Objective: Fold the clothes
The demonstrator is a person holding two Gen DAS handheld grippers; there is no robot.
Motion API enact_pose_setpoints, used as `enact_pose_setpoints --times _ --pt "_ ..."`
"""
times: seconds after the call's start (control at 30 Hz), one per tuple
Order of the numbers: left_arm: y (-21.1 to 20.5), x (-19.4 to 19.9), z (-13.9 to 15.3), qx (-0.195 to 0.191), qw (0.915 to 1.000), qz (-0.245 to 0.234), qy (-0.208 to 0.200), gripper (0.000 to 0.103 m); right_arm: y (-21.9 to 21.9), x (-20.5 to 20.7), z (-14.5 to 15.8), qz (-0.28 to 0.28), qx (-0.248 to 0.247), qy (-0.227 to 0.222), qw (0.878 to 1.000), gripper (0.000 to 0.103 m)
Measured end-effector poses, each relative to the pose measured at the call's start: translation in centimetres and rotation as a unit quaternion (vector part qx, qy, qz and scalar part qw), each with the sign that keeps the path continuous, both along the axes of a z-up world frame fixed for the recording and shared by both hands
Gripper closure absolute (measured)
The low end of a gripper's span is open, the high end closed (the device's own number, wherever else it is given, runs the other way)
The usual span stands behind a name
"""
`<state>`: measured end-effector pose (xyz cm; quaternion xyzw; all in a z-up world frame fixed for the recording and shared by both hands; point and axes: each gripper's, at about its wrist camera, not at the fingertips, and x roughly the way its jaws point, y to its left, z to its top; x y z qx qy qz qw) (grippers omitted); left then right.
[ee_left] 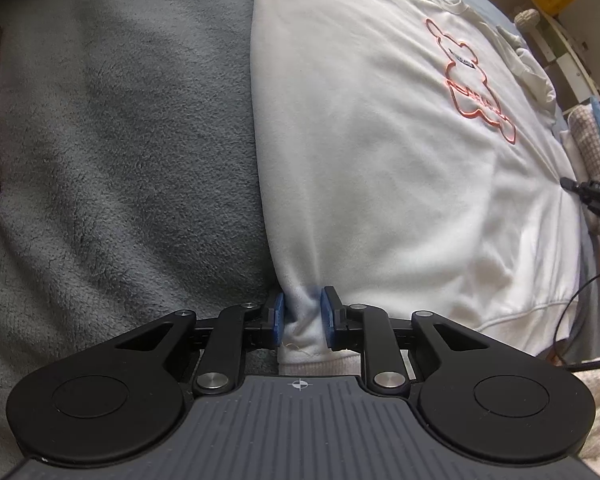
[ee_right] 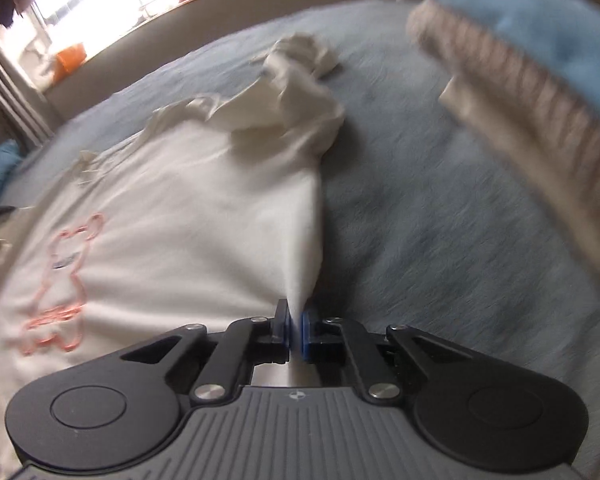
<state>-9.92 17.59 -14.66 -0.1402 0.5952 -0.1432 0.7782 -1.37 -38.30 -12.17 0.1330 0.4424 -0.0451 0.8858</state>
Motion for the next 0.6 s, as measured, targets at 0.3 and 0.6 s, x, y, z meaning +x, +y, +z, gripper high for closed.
enact_pose_setpoints --times 0.3,0.6 --pt "0.3 0.1 -0.2 -0.015 0.9999 0.006 0.006 0.083 -3.7 -3.0 0.2 -0.018 0.113 0.005 0.993 0.065" --pt "0.9 0.4 -0.4 -0.032 0.9994 0.010 0.008 0.083 -4.5 -11.3 -1.2 -0.009 0.233 0.070 0.970 0.059"
